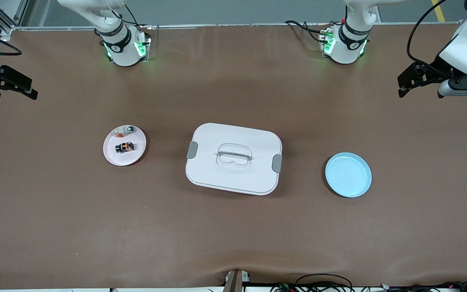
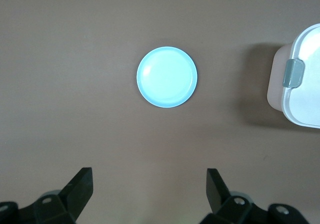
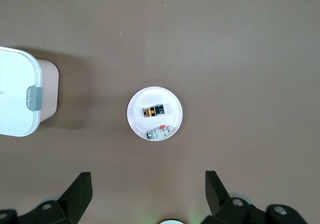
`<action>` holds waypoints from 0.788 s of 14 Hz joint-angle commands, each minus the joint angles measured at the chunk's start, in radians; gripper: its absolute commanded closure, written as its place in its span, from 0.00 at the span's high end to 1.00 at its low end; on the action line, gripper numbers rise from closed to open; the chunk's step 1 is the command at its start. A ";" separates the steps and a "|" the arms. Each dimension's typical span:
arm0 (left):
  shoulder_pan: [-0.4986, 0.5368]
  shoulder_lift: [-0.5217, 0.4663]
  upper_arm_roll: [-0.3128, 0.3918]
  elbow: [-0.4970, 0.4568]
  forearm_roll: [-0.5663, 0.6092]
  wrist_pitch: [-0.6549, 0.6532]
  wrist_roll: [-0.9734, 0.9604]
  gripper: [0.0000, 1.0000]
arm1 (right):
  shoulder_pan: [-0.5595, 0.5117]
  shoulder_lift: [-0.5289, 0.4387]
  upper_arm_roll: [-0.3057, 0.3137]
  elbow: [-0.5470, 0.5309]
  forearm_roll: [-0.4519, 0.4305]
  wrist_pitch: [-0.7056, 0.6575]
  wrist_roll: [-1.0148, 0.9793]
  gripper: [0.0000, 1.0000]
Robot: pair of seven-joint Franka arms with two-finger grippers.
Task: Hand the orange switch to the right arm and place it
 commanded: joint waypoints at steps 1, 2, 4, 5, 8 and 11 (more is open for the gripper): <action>-0.014 -0.005 0.017 0.002 0.002 0.002 -0.005 1.00 | 0.012 -0.027 -0.002 -0.032 0.002 0.027 0.000 1.00; -0.010 0.002 0.015 0.006 0.002 0.005 0.003 1.00 | 0.011 -0.027 -0.002 -0.032 0.000 0.029 0.000 1.00; -0.005 0.004 0.015 0.014 0.002 0.002 0.003 1.00 | 0.008 -0.027 -0.002 -0.032 -0.009 0.035 -0.001 1.00; -0.005 0.004 0.017 0.017 0.003 0.002 0.003 1.00 | 0.005 -0.027 -0.002 -0.032 -0.009 0.037 -0.001 1.00; 0.006 0.004 0.020 0.020 0.021 -0.004 0.003 1.00 | 0.002 -0.029 -0.002 -0.032 -0.017 0.038 0.000 1.00; 0.006 0.004 0.020 0.033 0.035 -0.030 0.005 1.00 | 0.002 -0.027 0.000 -0.032 -0.043 0.040 0.000 1.00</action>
